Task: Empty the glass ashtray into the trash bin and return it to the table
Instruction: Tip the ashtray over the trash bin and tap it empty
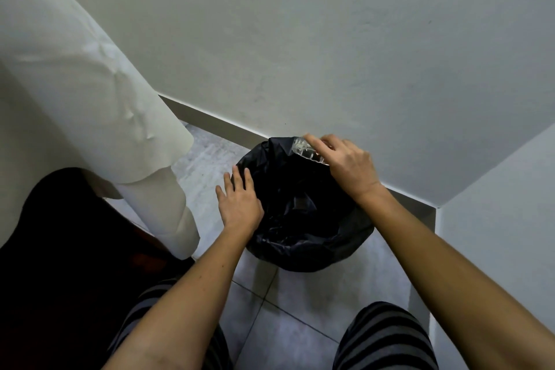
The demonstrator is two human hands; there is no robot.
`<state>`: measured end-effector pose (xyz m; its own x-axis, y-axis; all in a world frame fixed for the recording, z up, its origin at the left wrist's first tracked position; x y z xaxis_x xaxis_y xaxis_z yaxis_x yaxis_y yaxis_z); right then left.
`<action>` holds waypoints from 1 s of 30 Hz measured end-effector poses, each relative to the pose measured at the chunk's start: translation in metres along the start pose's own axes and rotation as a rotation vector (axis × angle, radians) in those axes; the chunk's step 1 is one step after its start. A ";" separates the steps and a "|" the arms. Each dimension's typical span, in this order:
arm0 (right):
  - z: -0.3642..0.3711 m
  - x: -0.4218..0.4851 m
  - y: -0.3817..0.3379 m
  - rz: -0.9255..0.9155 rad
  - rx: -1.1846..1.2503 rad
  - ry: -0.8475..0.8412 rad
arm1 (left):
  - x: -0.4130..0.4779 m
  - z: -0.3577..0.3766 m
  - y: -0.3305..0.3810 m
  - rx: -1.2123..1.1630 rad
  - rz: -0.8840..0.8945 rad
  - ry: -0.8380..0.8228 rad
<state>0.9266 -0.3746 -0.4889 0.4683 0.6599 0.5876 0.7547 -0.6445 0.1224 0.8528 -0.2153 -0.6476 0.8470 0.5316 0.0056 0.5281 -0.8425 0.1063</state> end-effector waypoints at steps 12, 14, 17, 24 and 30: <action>0.003 0.002 0.007 -0.021 0.018 -0.107 | 0.003 -0.003 -0.007 0.030 0.023 -0.051; 0.012 -0.004 0.011 -0.001 0.051 -0.162 | 0.004 -0.003 -0.008 0.028 0.022 -0.049; 0.018 -0.003 0.030 0.184 0.065 -0.150 | 0.003 -0.001 -0.006 0.035 0.027 -0.055; 0.059 -0.042 0.086 1.090 0.533 -0.115 | 0.004 -0.015 0.001 -0.072 0.050 0.010; 0.082 -0.074 0.074 1.384 0.939 -0.086 | 0.010 -0.040 0.047 -0.291 0.327 0.048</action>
<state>0.9855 -0.4395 -0.5885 0.9688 -0.1317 -0.2102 -0.2411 -0.3013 -0.9225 0.8838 -0.2460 -0.6030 0.9594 0.2501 0.1305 0.1878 -0.9113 0.3665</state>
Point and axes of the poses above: each hand's wrist, its own x-axis towards the middle knuckle, its own z-axis out of the palm, y = z × x, the point moved 9 cm from there along x, towards the middle knuckle, and after that the axes turned 6 degrees about y, right-handed, at the moved point
